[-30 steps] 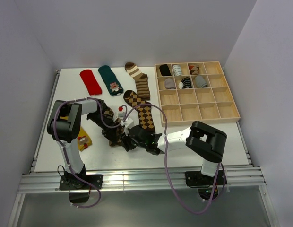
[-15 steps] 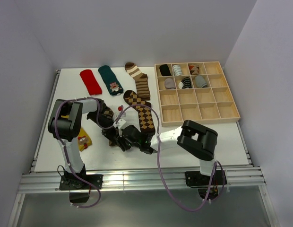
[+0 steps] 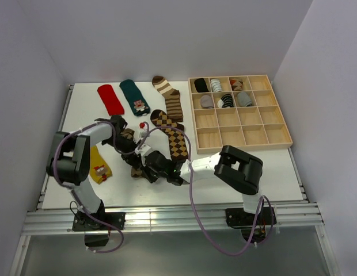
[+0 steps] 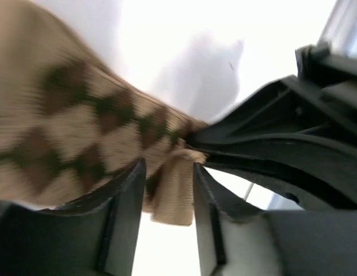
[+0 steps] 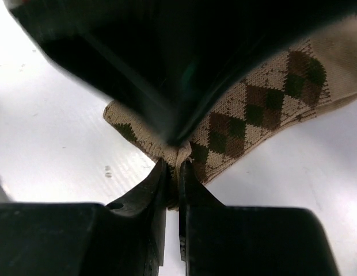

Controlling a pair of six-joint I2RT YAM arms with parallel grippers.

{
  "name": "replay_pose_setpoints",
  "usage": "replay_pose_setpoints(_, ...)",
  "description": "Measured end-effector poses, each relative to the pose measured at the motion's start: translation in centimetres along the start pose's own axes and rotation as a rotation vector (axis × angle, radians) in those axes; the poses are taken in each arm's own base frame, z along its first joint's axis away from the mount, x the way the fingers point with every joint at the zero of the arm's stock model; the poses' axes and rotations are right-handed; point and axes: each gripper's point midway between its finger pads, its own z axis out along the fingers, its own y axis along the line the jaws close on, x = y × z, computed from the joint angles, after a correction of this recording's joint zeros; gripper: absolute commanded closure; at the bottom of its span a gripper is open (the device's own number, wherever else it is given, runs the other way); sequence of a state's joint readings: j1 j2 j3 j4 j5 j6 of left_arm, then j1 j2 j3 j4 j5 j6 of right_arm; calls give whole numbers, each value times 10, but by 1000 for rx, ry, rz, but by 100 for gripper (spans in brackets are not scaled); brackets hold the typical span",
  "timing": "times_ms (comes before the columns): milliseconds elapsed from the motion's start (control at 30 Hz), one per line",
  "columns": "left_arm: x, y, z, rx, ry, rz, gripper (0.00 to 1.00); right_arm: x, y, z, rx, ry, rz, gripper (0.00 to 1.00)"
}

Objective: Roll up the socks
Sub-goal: Roll the sock at the center of the board.

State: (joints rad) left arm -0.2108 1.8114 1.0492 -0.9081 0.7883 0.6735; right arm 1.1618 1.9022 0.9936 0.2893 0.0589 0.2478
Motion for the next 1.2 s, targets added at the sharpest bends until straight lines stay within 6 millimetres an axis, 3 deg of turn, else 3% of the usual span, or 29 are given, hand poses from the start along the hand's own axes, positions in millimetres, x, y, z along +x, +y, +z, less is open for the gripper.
replay_pose_setpoints(267,-49,16,-52,-303,-236,142,51,4,13,-5,-69,73,66,100)
replay_pose_setpoints(433,-51,27,-89,-472,-354,147,45,4,14,-12,-116,169,139,100)
replay_pose_setpoints(633,-51,16,-120,-599,-449,236,41,2,-18,-16,-127,291,305,100)
replay_pose_setpoints(800,-38,9,-109,-630,-411,347,38,-9,-42,-6,-148,392,414,100)
replay_pose_setpoints(1000,-15,-14,-57,-619,-285,555,31,-14,-44,0,-205,497,480,99)
replay_pose_setpoints(1033,-13,-16,-51,-625,-272,587,24,-13,-44,0,-218,512,491,99)
replay_pose_setpoints(1200,-9,-19,-31,-663,-220,723,22,-10,-42,-2,-265,573,542,99)
